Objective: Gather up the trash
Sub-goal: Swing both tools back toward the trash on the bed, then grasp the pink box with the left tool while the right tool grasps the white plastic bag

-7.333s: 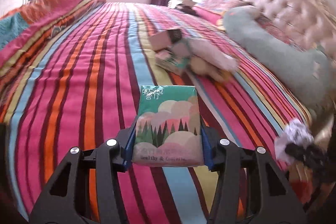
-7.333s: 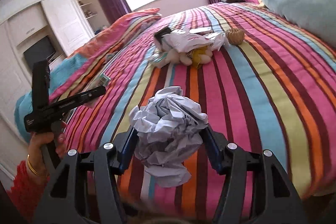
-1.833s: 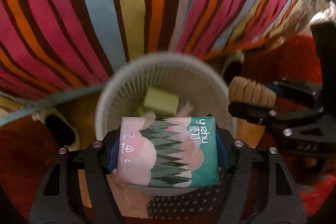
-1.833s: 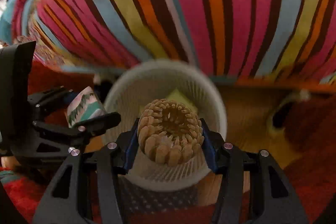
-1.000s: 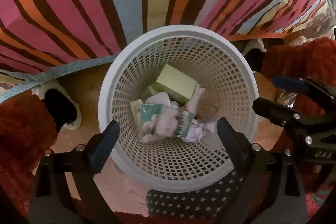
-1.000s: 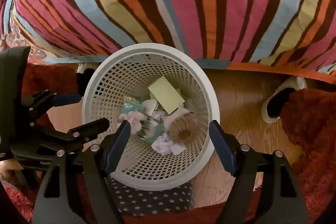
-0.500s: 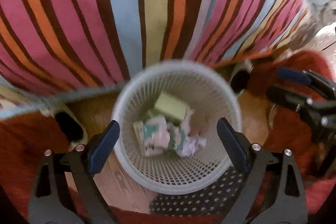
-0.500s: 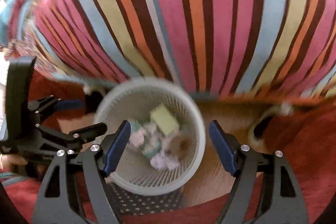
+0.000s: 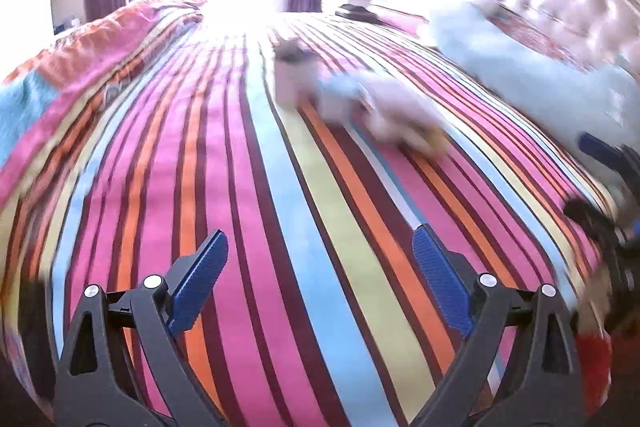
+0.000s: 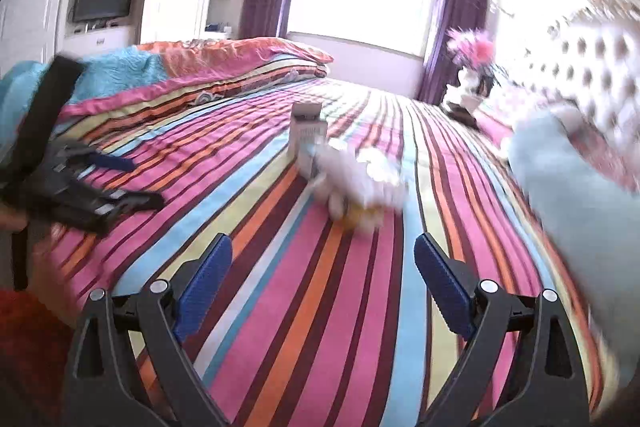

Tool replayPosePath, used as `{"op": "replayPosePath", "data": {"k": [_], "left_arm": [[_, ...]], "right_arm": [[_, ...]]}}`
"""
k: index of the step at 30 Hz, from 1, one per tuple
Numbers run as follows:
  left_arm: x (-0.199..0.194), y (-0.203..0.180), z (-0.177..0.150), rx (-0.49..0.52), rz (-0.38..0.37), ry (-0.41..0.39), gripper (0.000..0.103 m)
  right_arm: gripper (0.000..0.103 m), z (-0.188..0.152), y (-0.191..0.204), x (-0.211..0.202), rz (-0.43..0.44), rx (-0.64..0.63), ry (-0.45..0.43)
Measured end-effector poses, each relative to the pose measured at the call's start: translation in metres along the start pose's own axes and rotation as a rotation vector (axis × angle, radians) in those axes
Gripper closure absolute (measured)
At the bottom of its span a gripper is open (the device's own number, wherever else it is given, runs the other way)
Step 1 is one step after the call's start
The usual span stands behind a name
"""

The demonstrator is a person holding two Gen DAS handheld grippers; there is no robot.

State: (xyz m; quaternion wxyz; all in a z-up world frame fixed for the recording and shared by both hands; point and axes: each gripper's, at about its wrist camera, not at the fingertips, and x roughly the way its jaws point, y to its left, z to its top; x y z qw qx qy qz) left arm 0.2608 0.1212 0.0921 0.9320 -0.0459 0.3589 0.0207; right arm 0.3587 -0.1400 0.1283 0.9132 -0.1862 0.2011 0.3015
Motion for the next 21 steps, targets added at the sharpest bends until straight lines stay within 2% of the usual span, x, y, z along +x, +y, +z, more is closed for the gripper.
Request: {"op": "replayPosePath", "data": {"k": [4,9,13,21], "left_arm": [[0.072,0.025,0.066,-0.057,0.015,0.011,0.012],[0.127,0.039,0.116,-0.1,0.001,0.016,0.012],[0.16,0.037,0.137,-0.06,-0.026,0.031,0.012],[0.219,0.037,0.156,-0.01,-0.009,0.091,0.012]], "right_arm": [[0.015,0.027,-0.009,0.067,-0.003,-0.091,0.072],[0.015,0.037,-0.019,0.127,-0.026,-0.131,0.145],[0.015,0.038,-0.022,0.151,-0.012,-0.144,0.175],[0.016,0.036,-0.025,0.174,0.041,-0.152,0.201]]}}
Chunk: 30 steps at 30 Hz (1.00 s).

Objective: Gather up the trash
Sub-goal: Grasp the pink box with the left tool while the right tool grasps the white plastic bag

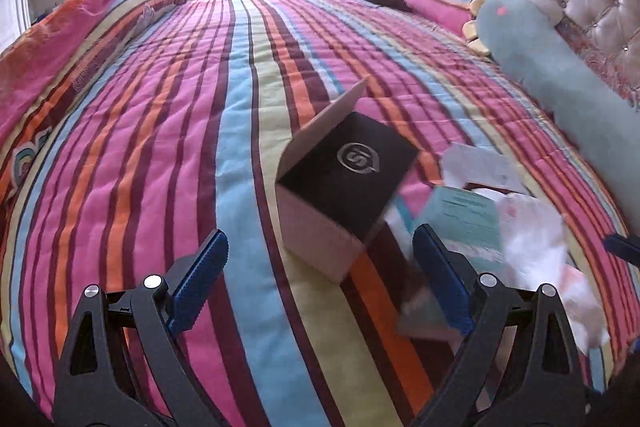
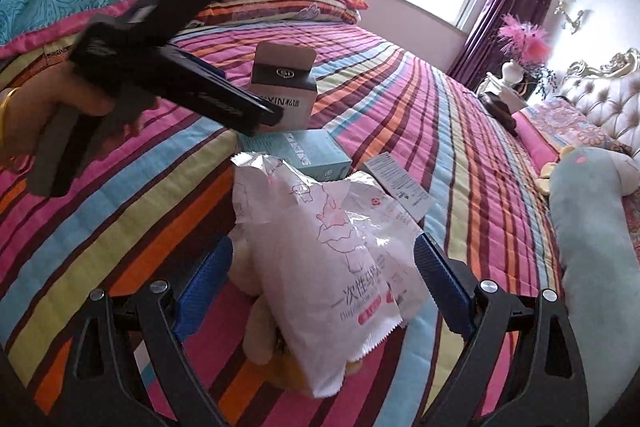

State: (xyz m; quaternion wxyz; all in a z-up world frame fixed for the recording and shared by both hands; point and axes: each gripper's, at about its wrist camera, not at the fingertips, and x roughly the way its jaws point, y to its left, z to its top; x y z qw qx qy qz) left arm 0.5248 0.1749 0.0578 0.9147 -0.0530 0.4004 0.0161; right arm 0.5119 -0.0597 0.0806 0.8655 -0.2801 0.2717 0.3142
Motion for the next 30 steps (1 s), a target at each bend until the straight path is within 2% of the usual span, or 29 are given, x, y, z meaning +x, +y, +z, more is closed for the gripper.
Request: {"op": "replayPosePath", "data": {"k": [4,5,6,7,8,14,17,23,26,30], "left_arm": [[0.017,0.004,0.009,-0.018,-0.006,-0.017,0.012],[0.019,0.004,0.01,-0.017,-0.013,-0.025,0.012],[0.021,0.003,0.012,-0.019,-0.02,-0.028,0.014],[0.022,0.002,0.013,-0.02,-0.033,-0.025,0.031],[0.024,0.001,0.013,-0.031,-0.054,-0.011,0.041],[0.01,0.005,0.005,-0.097,-0.045,-0.041,0.05],[-0.011,0.015,-0.003,-0.132,-0.046,-0.069,0.05],[-0.072,0.025,-0.033,-0.144,-0.089,-0.1,0.051],[-0.112,0.025,-0.062,-0.141,-0.126,-0.118,0.053],[-0.167,0.018,-0.109,-0.123,-0.169,-0.131,0.056]], "right_arm": [[0.019,-0.001,-0.011,0.01,0.037,0.057,0.005],[0.033,-0.003,-0.014,0.012,0.061,0.079,0.013],[0.042,-0.004,-0.018,0.014,0.095,0.115,0.029],[0.043,-0.005,-0.022,0.014,0.113,0.145,0.032],[0.046,-0.006,-0.024,0.012,0.121,0.163,0.032],[0.05,-0.016,-0.04,-0.015,0.185,0.312,-0.03],[0.05,-0.023,-0.053,-0.033,0.168,0.387,-0.065],[0.05,-0.056,-0.079,-0.068,0.218,0.617,-0.108],[0.05,-0.082,-0.075,-0.096,0.271,0.681,-0.138],[0.05,-0.115,-0.051,-0.143,0.305,0.689,-0.173]]}}
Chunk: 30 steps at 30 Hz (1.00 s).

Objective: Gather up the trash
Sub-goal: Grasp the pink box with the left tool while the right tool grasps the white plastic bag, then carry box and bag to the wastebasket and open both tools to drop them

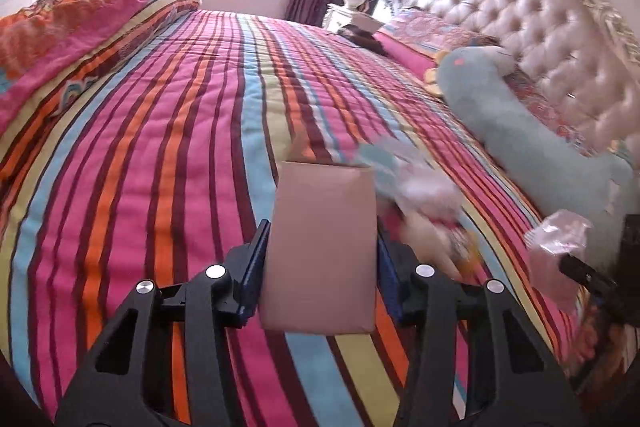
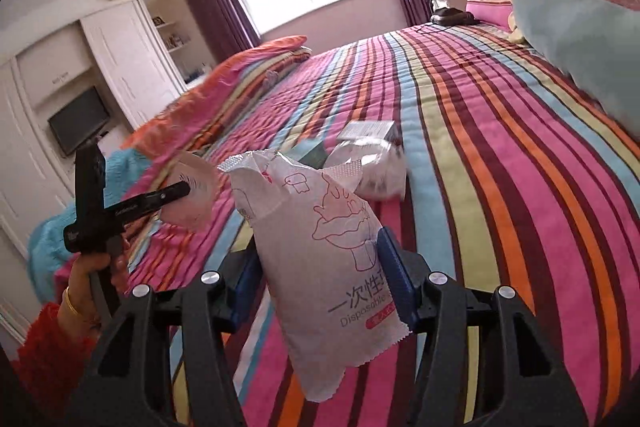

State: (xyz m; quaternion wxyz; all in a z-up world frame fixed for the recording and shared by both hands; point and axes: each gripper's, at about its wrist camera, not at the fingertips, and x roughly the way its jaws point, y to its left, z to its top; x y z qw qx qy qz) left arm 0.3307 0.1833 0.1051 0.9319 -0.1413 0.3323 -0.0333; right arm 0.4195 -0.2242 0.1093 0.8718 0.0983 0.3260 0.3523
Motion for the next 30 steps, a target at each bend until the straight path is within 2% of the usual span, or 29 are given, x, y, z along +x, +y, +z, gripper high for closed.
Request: {"op": "replayPosePath", "data": {"k": [3,5,7,9,12,17,19,23,27,30], "left_arm": [[-0.049,-0.018,-0.043,0.05,-0.026,-0.018,0.057],[-0.057,-0.028,-0.064,0.073,-0.024,-0.001,0.057],[-0.052,-0.033,-0.082,0.046,-0.028,0.054,0.058],[-0.062,-0.046,-0.099,0.055,-0.031,0.037,0.058],[-0.083,-0.061,-0.119,0.059,-0.075,0.028,0.058],[-0.154,-0.09,-0.176,0.1,-0.161,0.016,0.058],[-0.175,-0.099,-0.209,0.108,-0.183,0.05,0.058],[-0.188,-0.109,-0.298,0.069,-0.202,0.201,0.058],[-0.15,-0.101,-0.384,-0.043,-0.197,0.389,0.058],[-0.116,-0.094,-0.423,-0.106,-0.181,0.489,0.057]], "right_arm": [[0.05,-0.033,0.019,-0.036,0.032,-0.021,-0.018],[0.05,-0.052,0.027,-0.047,0.023,-0.019,-0.027],[0.05,-0.067,0.028,-0.053,0.075,0.054,-0.022],[0.051,-0.077,0.033,-0.065,0.074,0.061,-0.037],[0.052,-0.098,0.048,-0.09,0.091,0.035,-0.04],[0.052,-0.155,0.067,-0.132,0.184,0.045,-0.004],[0.052,-0.189,0.067,-0.138,0.198,0.086,0.064],[0.052,-0.257,0.056,-0.123,0.162,0.186,0.254],[0.052,-0.314,0.043,-0.077,0.077,0.212,0.449],[0.05,-0.344,0.037,-0.041,0.057,0.204,0.585]]}}
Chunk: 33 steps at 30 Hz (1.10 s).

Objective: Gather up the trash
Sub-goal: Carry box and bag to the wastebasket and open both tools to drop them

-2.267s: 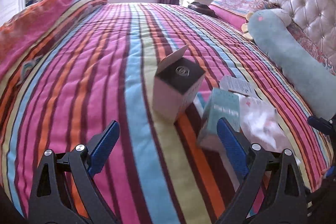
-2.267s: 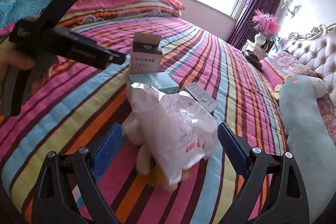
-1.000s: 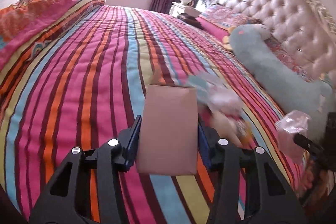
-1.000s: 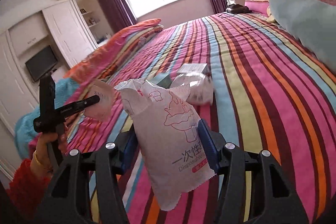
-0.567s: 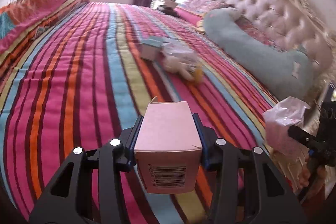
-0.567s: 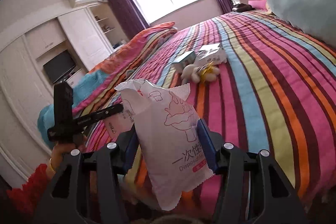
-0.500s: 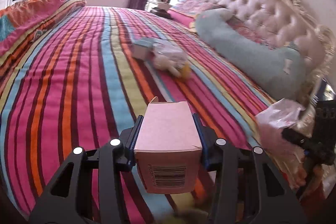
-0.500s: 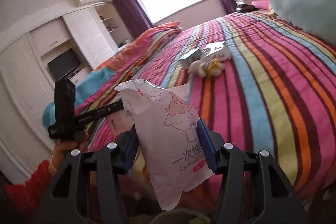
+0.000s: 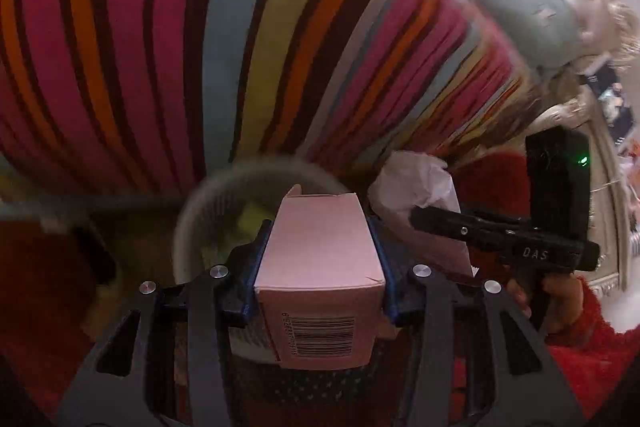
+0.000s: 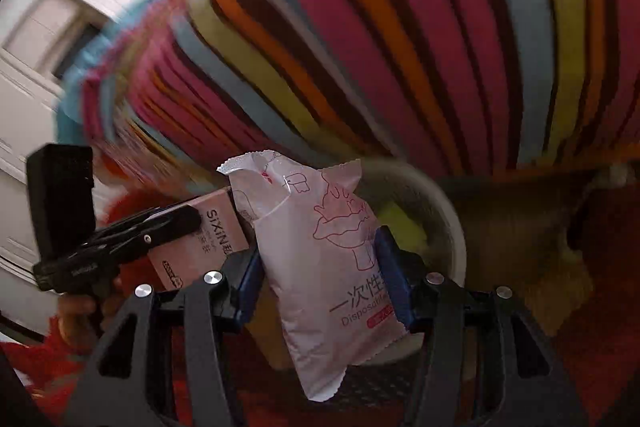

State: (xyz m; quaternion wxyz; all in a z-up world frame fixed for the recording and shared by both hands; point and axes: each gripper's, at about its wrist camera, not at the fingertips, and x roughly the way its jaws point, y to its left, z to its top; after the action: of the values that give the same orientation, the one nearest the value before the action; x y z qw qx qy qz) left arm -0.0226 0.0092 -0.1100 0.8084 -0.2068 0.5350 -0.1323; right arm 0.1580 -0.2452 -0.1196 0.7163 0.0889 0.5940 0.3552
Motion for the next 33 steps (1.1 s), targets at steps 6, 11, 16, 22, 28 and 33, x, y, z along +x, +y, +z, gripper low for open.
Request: {"op": "replayPosePath", "data": {"k": [6,11,16,22,28,33], "left_arm": [[0.051,0.011,-0.007,-0.011,0.143,0.138,0.035],[0.054,0.022,-0.009,-0.034,0.145,0.146,0.035],[0.059,0.031,-0.01,-0.065,0.14,0.175,0.03],[0.043,0.031,-0.008,-0.067,0.155,0.114,0.02],[-0.033,-0.007,0.023,0.05,0.137,-0.068,0.02],[-0.102,-0.046,0.093,0.247,0.273,-0.288,0.02]], "right_arm": [[0.033,0.001,-0.013,0.025,-0.14,0.048,0.09],[0.03,-0.005,-0.021,0.023,-0.188,0.069,0.088],[0.03,-0.019,-0.022,0.027,-0.242,0.045,0.096],[0.03,-0.015,-0.003,-0.011,-0.292,-0.038,-0.084],[0.03,0.01,0.04,-0.081,-0.351,-0.227,-0.327],[0.019,0.08,0.067,-0.126,-0.375,-0.416,-0.464]]}}
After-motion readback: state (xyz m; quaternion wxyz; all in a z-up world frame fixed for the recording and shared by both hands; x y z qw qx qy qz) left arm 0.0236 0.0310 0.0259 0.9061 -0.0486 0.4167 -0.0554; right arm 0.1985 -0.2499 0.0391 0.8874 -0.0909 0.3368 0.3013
